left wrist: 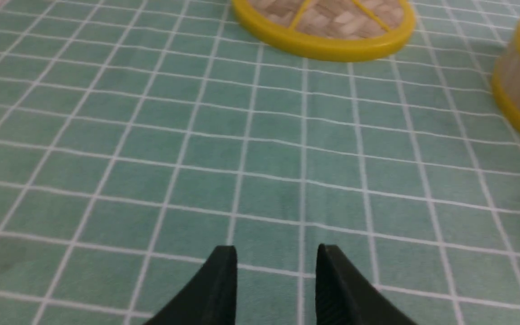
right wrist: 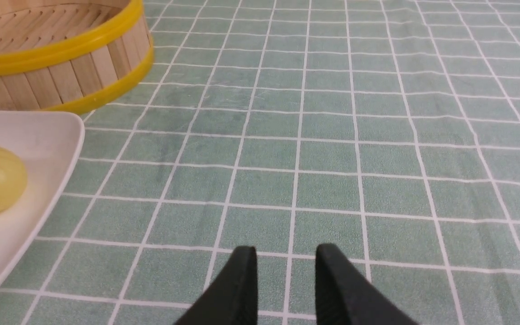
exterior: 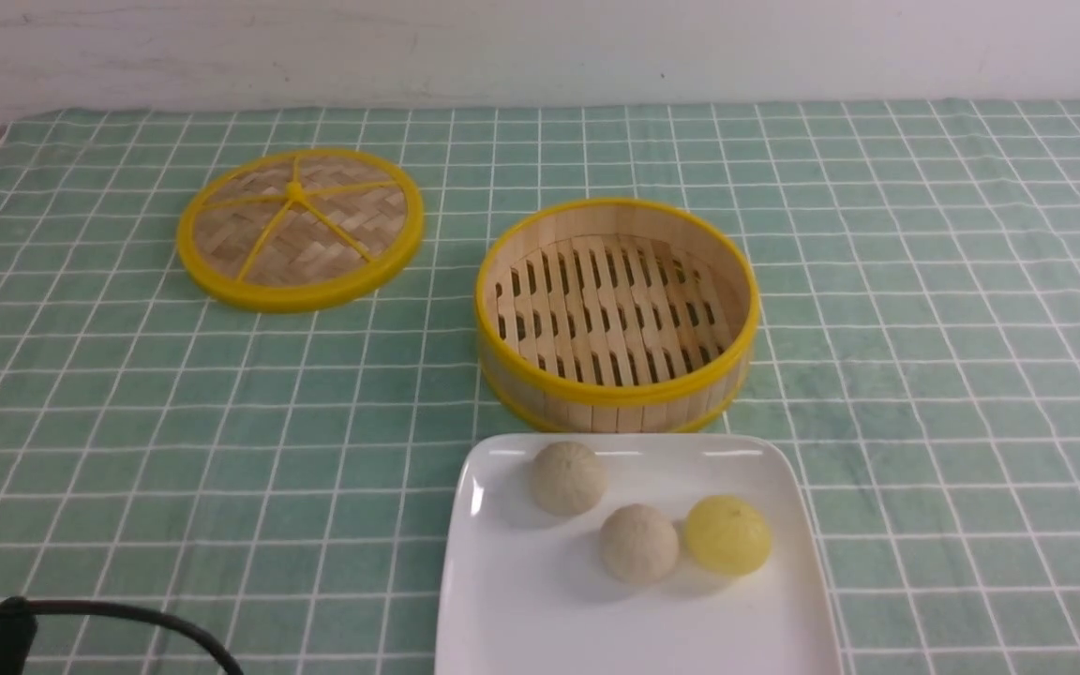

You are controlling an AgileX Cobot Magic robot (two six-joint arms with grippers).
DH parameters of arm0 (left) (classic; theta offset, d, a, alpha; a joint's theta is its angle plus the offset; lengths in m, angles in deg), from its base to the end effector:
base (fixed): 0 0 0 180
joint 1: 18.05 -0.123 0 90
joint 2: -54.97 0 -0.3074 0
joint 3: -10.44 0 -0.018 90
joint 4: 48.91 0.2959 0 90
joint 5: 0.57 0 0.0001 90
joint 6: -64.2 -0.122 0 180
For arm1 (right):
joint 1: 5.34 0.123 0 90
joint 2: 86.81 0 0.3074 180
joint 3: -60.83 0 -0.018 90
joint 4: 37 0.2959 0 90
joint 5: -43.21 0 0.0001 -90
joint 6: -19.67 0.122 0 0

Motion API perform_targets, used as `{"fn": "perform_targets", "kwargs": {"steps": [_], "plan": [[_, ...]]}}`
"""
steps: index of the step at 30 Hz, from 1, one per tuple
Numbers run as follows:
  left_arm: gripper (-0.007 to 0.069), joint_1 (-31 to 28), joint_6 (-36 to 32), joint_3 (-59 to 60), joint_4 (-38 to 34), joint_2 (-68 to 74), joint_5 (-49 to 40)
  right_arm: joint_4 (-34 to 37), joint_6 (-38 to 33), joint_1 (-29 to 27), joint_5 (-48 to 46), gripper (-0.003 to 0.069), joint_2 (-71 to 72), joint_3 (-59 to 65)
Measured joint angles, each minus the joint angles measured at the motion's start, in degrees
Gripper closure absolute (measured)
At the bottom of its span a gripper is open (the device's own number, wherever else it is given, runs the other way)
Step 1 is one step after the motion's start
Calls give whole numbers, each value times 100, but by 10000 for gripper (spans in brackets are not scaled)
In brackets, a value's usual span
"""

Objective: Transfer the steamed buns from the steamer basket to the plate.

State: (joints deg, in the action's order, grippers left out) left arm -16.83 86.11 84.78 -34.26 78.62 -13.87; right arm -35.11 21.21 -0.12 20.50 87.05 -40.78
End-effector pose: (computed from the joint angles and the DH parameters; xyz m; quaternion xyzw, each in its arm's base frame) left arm 0.1278 0.0044 0.1795 -0.0626 0.8209 -0.0199 0.5672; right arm 0.1031 0.0110 0.1658 -0.0174 0.8048 0.0491 0.5912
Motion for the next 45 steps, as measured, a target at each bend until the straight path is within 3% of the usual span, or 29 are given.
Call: {"fn": "perform_targets", "kwargs": {"steps": [4, 12, 23, 45], "plan": [[347, -469, -9, 2, 121, -165, -259, 0, 0, 0, 0, 440, 0, 0], [347, -854, -14, 304, 318, -979, -622, 0, 0, 0, 0, 426, 0, 0], [347, -886, -4, 502, 297, -1676, -820, -2, 0, 0, 5, 423, 0, 0], [347, -886, 332, 497, 280, -1709, -866, -7, 0, 0, 5, 421, 0, 0]]}}
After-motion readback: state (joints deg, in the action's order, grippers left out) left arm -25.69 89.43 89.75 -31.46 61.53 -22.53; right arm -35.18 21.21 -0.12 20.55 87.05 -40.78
